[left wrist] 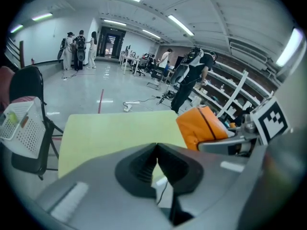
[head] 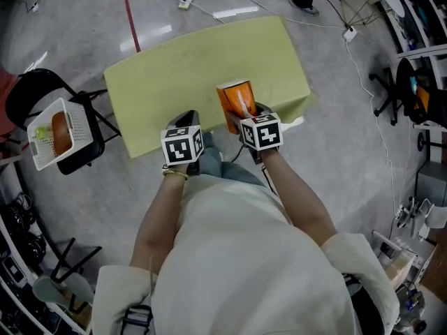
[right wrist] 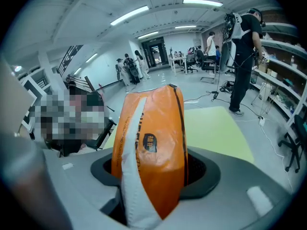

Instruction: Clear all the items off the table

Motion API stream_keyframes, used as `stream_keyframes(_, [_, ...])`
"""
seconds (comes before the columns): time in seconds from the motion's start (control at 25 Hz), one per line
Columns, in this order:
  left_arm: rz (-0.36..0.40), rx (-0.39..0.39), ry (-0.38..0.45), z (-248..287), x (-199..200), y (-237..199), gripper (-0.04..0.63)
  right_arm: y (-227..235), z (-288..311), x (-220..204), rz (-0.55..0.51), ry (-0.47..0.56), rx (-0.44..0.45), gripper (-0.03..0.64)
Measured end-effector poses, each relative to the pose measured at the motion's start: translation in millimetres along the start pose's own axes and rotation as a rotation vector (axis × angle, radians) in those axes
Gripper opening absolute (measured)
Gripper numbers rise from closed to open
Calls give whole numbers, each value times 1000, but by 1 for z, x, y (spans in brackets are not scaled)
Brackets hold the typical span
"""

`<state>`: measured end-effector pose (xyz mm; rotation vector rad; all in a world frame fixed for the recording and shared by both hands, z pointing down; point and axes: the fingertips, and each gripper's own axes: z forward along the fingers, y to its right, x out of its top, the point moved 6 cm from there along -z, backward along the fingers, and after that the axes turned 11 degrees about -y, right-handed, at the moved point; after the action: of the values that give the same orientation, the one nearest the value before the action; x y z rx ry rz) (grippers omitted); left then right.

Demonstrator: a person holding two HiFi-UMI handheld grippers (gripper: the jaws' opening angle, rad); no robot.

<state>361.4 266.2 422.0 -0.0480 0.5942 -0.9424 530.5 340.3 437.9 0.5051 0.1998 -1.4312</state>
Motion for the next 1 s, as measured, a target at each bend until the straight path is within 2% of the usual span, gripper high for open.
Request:
stream_keyframes(0.52, [-114,101,55,-46,-59,-20,9,-63,5,-17,-161,-21,115,301])
stream_keyframes(1.0, [-255,185,108,-79,-89,-80,9,-129,35,-6,-299,-69,191,301])
